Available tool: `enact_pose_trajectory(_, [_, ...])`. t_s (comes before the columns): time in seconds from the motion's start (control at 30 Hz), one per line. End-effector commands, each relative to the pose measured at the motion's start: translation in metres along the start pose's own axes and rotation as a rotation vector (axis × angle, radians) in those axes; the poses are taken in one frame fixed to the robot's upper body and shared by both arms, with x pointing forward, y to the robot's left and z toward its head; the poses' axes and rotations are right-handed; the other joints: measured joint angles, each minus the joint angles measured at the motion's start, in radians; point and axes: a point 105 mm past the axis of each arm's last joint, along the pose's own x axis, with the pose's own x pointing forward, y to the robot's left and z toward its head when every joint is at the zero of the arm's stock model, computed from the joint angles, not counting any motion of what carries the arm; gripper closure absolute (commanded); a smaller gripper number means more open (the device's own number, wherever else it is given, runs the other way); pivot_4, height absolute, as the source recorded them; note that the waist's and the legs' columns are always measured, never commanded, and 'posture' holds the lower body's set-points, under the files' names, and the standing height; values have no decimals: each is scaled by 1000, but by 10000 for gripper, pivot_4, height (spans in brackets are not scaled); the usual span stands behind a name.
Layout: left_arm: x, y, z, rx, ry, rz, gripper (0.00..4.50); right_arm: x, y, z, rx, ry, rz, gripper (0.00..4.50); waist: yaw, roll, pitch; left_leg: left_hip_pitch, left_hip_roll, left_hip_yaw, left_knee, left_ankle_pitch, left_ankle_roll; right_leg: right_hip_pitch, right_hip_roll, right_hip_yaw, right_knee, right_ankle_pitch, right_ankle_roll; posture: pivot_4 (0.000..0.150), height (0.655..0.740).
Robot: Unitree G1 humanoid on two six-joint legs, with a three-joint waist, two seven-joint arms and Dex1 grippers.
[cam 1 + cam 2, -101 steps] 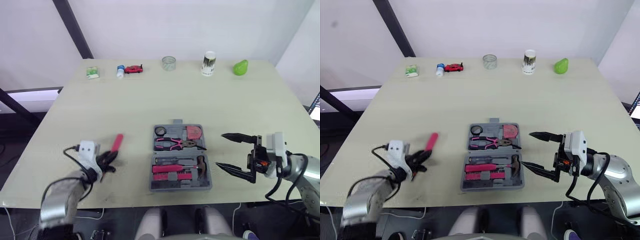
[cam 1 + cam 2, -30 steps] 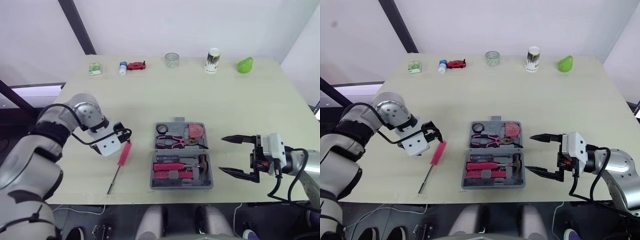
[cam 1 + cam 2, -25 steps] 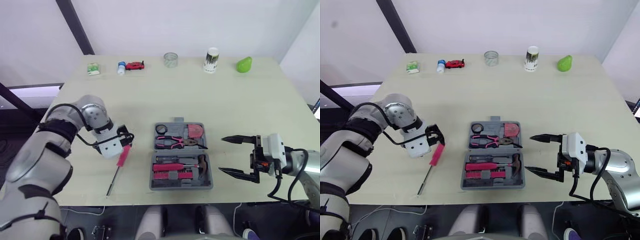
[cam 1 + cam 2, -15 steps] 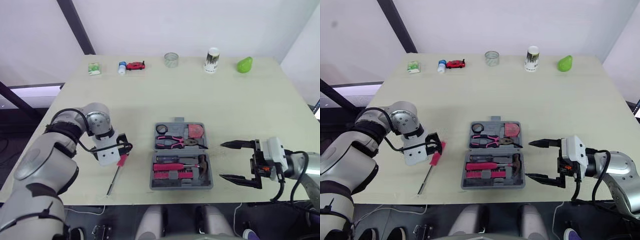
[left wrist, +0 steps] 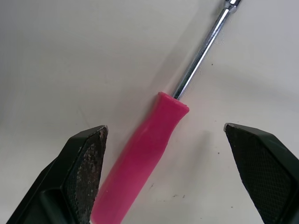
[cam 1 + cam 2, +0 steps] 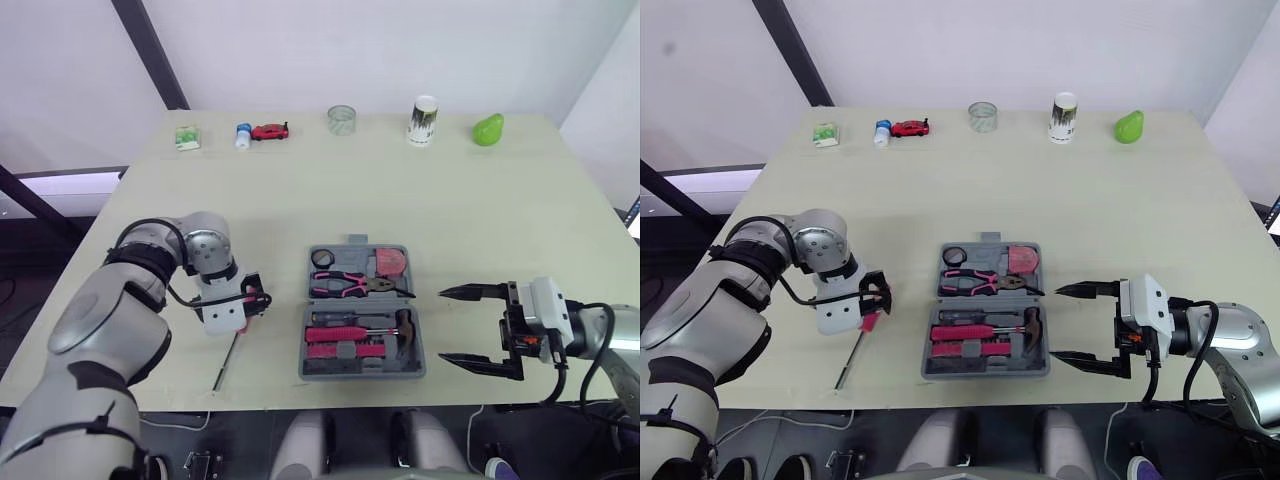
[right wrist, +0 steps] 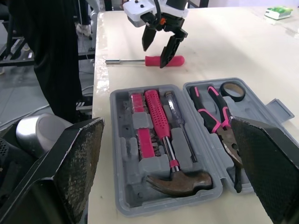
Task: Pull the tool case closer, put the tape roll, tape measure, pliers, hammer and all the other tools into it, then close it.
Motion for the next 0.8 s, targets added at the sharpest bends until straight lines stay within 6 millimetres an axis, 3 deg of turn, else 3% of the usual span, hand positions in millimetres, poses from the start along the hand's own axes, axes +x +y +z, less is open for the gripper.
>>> enact_pose_trajectory(0.03, [4, 0, 2, 20, -4, -10, 2189, 1, -1, 8, -45, -19, -2, 0, 0, 0, 0, 0, 0, 0, 0, 0, 0, 0, 0, 0, 0, 0, 0, 1500, 7400])
enact_pose_trajectory(0.23, [12, 1, 4, 65, -3, -21, 2189, 2, -3, 8, -50, -23, -8, 0, 0, 0, 0, 0, 0, 0, 0, 0, 0, 0, 0, 0, 0, 0, 0, 1500, 7400])
enact_pose_trajectory(0.27, [14, 1, 5, 71, -5, -22, 4410, 2, -3, 8, -51, -23, -9, 0, 0, 0, 0, 0, 0, 0, 0, 0, 0, 0, 0, 0, 0, 0, 0, 1500, 7400])
enact_pose_trajectory(0.33, [18, 3, 7, 82, -9, -11, 10069, 2, -3, 9, -53, -25, -11, 0, 1, 0, 0, 1, 0, 0, 0, 0, 0, 0, 0, 0, 1, 0, 0, 1500, 7400])
enact_pose_trajectory(0.47, [23, 5, 9, 104, -12, 8, 30133, 2, -4, 9, -56, -28, -14, 0, -1, 0, -1, 2, 0, 0, 0, 0, 0, 0, 0, 1, 1, 0, 0, 1500, 7400])
enact_pose_trajectory(0.57, [24, 6, 10, 114, -17, 19, 39851, 3, -5, 9, -58, -30, -17, 0, -2, 2, -2, 3, 0, 1, 0, 0, 0, 0, 0, 2, 2, 0, 0, 1500, 7400])
enact_pose_trajectory(0.8, [23, -4, 14, 103, -51, 34, 39792, 3, -5, 8, -56, -34, -25, 0, -6, 2, -2, 3, 0, 1, 0, 0, 0, 1, 0, 3, 2, 0, 0, 1500, 7400])
